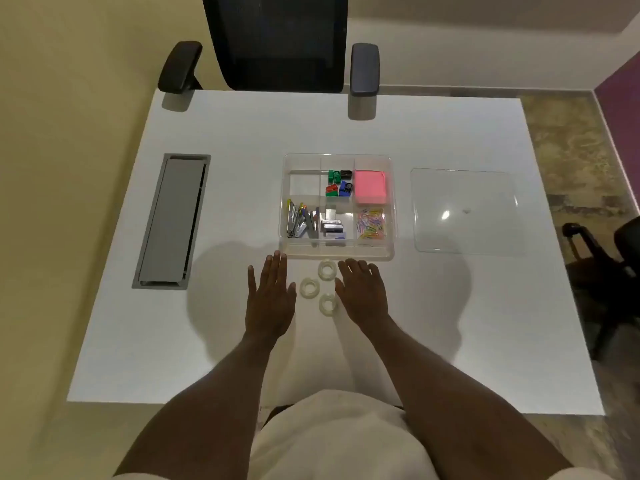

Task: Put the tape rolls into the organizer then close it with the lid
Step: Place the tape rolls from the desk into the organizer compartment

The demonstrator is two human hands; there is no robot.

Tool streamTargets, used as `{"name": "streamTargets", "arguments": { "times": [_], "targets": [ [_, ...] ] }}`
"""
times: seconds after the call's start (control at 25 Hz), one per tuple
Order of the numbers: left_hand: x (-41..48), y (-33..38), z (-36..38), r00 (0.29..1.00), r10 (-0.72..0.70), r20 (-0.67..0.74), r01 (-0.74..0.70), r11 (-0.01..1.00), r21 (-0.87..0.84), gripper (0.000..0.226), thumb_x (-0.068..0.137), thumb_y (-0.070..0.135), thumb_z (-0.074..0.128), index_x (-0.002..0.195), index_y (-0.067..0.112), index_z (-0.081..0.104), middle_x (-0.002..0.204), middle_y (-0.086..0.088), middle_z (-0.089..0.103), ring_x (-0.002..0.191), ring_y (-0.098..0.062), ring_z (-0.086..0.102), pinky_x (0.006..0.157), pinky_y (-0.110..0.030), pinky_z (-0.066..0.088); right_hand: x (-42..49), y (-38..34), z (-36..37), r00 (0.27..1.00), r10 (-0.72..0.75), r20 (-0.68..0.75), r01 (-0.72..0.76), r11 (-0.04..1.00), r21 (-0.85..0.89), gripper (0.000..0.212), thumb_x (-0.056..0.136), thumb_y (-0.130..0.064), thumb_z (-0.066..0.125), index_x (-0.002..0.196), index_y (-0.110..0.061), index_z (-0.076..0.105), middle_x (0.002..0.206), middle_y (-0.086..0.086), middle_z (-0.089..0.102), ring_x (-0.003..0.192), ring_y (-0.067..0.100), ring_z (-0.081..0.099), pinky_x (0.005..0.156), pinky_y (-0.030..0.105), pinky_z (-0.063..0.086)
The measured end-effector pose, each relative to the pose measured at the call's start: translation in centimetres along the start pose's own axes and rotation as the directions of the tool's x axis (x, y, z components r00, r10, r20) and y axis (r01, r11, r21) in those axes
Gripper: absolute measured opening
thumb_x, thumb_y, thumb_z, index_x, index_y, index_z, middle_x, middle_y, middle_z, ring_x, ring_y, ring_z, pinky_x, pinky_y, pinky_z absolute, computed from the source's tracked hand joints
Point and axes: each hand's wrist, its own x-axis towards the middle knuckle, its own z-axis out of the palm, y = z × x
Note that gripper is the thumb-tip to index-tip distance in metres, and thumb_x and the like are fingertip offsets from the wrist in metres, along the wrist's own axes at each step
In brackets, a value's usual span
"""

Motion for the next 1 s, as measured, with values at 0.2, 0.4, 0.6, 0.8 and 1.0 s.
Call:
{"name": "streamTargets", "arguments": {
  "times": [0.2,0.4,0.6,0.8,1.0],
  "targets": [
    [2.6,-2.5,0.9,0.996,-0.003,0.089,0.001,1.0,0.019,0.063,0.111,0.033,0.03,0.167,0.012,0.01,0.176,-0.006,0.007,0.164,-0.023,0.002,0.133,-0.055,0.003,2.6,-1.4,1.3,0.994,0.013,0.105,-0.014,1.0,0.014,0.045,0.097,-0.026,0.057,0.14,-0.017,0.05,0.138,0.004,0.059,0.126,0.025,0.055,0.106,0.037,0.042],
    [5.2,-3.5,2.0,0.988,-0.013,0.152,0.016,1.0,-0.019,0.063,0.111,0.033,0.03,0.167,0.013,0.009,0.176,-0.006,0.005,0.164,-0.023,0.0,0.133,-0.054,0.002,4.6,-1.8,2.3,0.983,0.028,0.184,-0.035,0.999,0.038,0.059,0.092,-0.026,0.068,0.145,-0.019,0.044,0.14,0.004,0.056,0.125,0.026,0.055,0.106,0.038,0.044],
    [6.5,-3.7,2.9,0.979,-0.033,0.2,0.043,0.998,-0.049,0.063,0.112,0.036,0.027,0.167,0.018,0.005,0.176,-0.003,0.001,0.164,-0.022,-0.004,0.133,-0.055,0.001,6.2,-2.5,3.3,0.979,0.01,0.202,-0.019,0.999,0.043,0.054,0.092,-0.022,0.069,0.142,-0.02,0.048,0.14,0.004,0.056,0.126,0.024,0.054,0.109,0.038,0.044],
    [6.5,-3.5,3.7,0.977,-0.047,0.208,0.062,0.996,-0.069,0.064,0.11,0.038,0.03,0.167,0.019,0.007,0.176,-0.004,0.0,0.164,-0.024,-0.002,0.132,-0.058,0.005,6.2,-2.5,3.0,0.998,-0.053,0.046,0.05,0.996,0.08,0.051,0.088,-0.034,0.075,0.132,-0.014,0.059,0.131,0.01,0.064,0.117,0.028,0.062,0.102,0.04,0.052],
    [6.6,-3.5,4.4,0.979,-0.066,0.19,0.078,0.995,-0.056,0.064,0.109,0.039,0.031,0.167,0.021,0.01,0.176,-0.003,0.002,0.164,-0.024,0.0,0.132,-0.058,0.007,10.0,-3.0,0.3,0.966,-0.163,-0.201,0.191,0.973,0.132,0.055,0.083,-0.036,0.079,0.129,-0.013,0.06,0.127,0.012,0.066,0.113,0.028,0.064,0.094,0.039,0.056]
  ]
}}
